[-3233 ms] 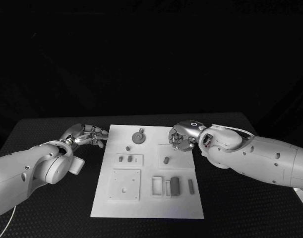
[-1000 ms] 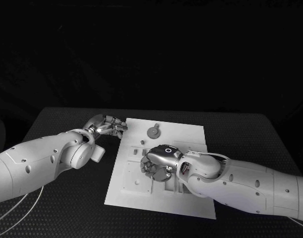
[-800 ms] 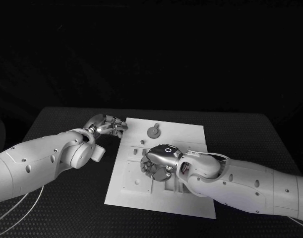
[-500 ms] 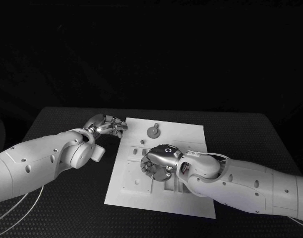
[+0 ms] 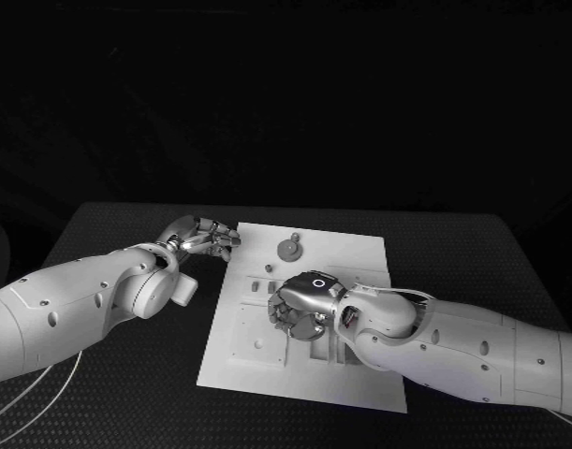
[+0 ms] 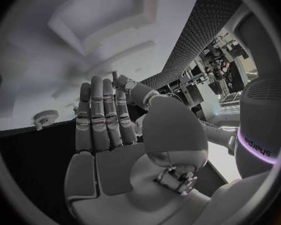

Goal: Assemble the parts on the task board

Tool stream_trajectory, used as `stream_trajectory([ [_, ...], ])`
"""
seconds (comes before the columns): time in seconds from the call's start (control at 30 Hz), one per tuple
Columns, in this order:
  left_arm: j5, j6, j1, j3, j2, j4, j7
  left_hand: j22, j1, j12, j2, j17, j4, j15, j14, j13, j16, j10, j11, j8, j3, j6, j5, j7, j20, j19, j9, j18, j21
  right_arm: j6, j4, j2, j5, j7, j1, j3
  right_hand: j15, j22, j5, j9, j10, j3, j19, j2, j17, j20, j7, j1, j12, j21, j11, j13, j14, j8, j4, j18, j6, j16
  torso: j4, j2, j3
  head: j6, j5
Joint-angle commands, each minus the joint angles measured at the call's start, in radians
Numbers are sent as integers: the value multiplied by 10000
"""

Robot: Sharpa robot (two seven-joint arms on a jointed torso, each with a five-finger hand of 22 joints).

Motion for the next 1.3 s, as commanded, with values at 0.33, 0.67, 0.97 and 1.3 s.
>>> stream_trajectory([
  [0.33,59,49,15,10,21,29,80,-17,-56,-24,4,22,10,9,48,-15,-57,-60,11,71,-62,-78,16,-23,-10,79,-14,-8,-67,319,-70,86,-160,-17,-12,-63,1,22,-2,13,70,-54,76,78,24,-3,50,51,-45,-39,3,22,86,-54,16,55,-8,-49,2,1,-6,-21,3],
  [0.67,59,60,15,10,12,27,74,-18,-57,-23,4,32,11,10,50,-16,-66,-65,13,76,-64,-77,15,-24,-10,83,-15,-8,-74,667,-7,106,-114,14,-13,-171,2,26,-2,18,71,-59,77,85,38,-1,52,38,-57,-50,4,33,87,-60,17,55,-11,-63,4,-1,-5,-52,5],
  [0.97,59,67,18,10,3,39,64,-19,-58,-23,3,40,13,10,52,-17,-73,-69,14,81,-67,-75,14,-24,-9,85,-16,-9,-80,906,-54,160,-160,-135,-12,-242,9,30,-2,22,58,-69,65,89,56,6,60,9,-85,-77,11,45,74,-77,17,55,-26,-96,-1,0,-4,-48,-20],
  [1.3,59,101,24,10,-12,37,33,-21,-67,-30,-7,51,14,13,49,-21,-87,-88,21,81,-75,-84,11,-22,-7,84,-20,-11,-91,540,-222,167,264,-163,-9,-258,352,291,3,-212,-678,-281,-374,-331,84,124,540,-678,-709,-284,428,-81,-511,-760,104,-36,-1083,-687,-5,-1,-4,-35,-33],
])
